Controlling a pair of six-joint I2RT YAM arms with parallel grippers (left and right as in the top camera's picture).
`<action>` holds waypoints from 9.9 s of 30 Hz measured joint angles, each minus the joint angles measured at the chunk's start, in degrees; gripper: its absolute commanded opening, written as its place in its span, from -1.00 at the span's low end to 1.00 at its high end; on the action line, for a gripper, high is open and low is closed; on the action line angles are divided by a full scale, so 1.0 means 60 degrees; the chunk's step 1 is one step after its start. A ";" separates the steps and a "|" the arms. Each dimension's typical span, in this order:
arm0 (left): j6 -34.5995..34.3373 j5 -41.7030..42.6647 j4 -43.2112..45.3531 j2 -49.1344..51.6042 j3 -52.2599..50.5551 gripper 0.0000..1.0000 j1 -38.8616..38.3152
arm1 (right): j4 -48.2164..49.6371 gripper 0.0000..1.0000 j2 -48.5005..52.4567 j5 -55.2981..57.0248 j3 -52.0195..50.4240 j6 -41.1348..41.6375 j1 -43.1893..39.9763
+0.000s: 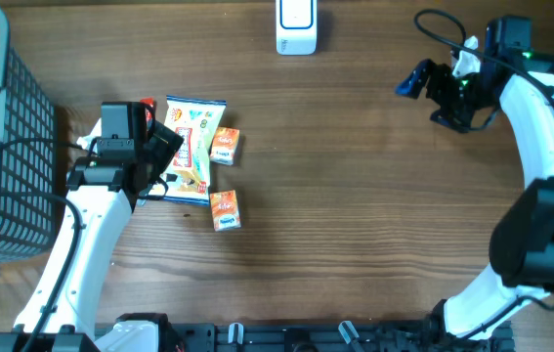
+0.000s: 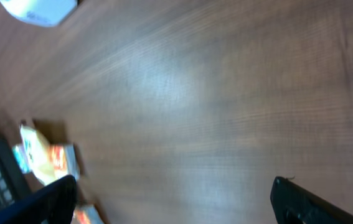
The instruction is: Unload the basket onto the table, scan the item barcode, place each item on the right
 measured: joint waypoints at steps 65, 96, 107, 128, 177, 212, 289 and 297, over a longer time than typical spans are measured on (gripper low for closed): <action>0.0004 0.0000 -0.0004 0.0000 0.0000 1.00 0.0000 | -0.3268 1.00 -0.4615 0.3198 0.0000 0.0841 0.0000; 0.0004 0.0000 -0.0004 0.0000 0.0000 1.00 0.0000 | -0.4597 0.99 -0.4809 0.4546 0.0000 0.1854 0.0000; 0.0000 0.1606 -0.0175 0.0000 0.0000 1.00 0.0000 | -0.3690 0.99 -0.4809 0.4546 0.0000 0.1993 0.0000; 0.2714 0.1807 -0.1035 0.1912 0.0000 0.93 -0.0922 | -0.3195 0.99 -0.3719 0.2765 -0.0004 0.1461 0.0011; 0.3005 0.3974 0.0670 0.2120 -0.1228 0.07 -0.2903 | -0.2688 0.99 -0.2776 0.1577 -0.0055 0.0882 0.2605; 0.3432 0.4940 -0.1606 -0.0466 0.0499 0.99 -0.3118 | -0.2397 0.99 -0.2776 0.1581 -0.0058 0.1035 0.2605; 0.1982 0.0426 -0.4572 -0.2331 0.0641 1.00 0.1668 | -0.0801 0.48 0.2335 0.5340 -0.0073 0.8819 0.8601; 0.1985 0.0426 -0.4568 -0.2331 0.0641 1.00 0.1668 | -0.0441 0.89 0.1647 0.5581 -0.0127 0.4007 0.7661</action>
